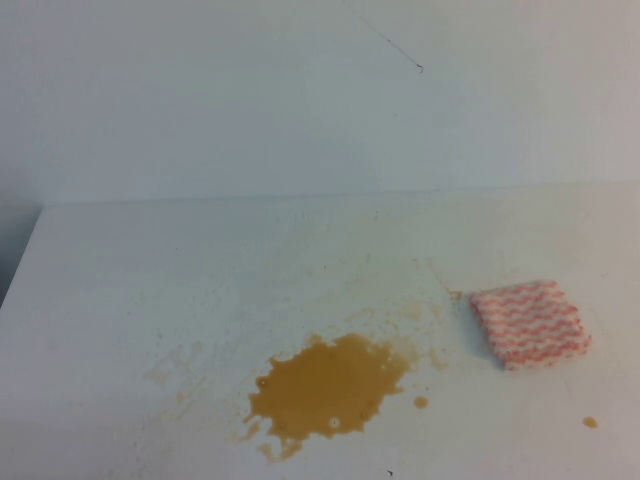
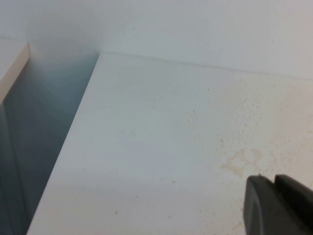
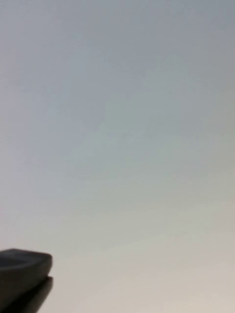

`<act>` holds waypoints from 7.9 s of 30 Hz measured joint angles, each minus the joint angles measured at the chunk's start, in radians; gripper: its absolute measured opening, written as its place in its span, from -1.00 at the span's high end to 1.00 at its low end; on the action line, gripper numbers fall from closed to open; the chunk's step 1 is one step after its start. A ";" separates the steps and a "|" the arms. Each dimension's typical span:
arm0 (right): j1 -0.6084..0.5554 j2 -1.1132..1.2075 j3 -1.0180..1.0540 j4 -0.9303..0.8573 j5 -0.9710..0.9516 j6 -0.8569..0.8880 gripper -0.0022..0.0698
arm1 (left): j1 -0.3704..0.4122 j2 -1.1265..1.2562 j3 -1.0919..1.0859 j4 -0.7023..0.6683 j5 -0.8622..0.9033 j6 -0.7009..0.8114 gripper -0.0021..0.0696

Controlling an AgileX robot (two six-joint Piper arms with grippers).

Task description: Wipe the table

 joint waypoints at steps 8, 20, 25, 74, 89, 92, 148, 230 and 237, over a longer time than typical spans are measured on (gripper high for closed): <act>0.000 0.077 -0.213 0.014 0.165 -0.187 0.95 | 0.000 0.000 0.000 0.000 -0.001 0.002 0.95; 0.000 0.429 -0.321 0.213 0.328 -0.206 0.95 | 0.000 0.000 0.000 0.000 -0.001 0.002 0.95; 0.000 0.560 -0.323 0.219 0.520 -0.193 0.95 | 0.000 0.000 0.000 0.000 -0.001 0.002 0.95; 0.470 1.682 -0.999 -0.043 0.931 -0.024 0.08 | 0.000 0.000 0.000 0.000 0.001 0.001 0.95; 0.473 1.977 -1.035 -0.175 0.887 0.086 0.00 | 0.000 0.000 0.000 0.000 0.001 -0.001 0.95; 0.473 1.998 -1.043 -0.177 0.882 0.086 0.00 | 0.000 0.000 0.000 0.000 0.001 -0.001 0.95; 0.685 2.118 -1.073 0.791 0.882 -0.542 0.89 | 0.000 0.000 0.000 0.000 0.001 0.001 0.95; 0.849 2.074 -1.169 1.253 1.018 -0.814 0.89 | 0.000 0.000 0.000 0.000 0.001 0.001 0.95; 0.859 2.151 -1.169 1.102 1.060 -0.749 0.89 | 0.000 0.000 0.000 0.000 0.001 0.001 0.95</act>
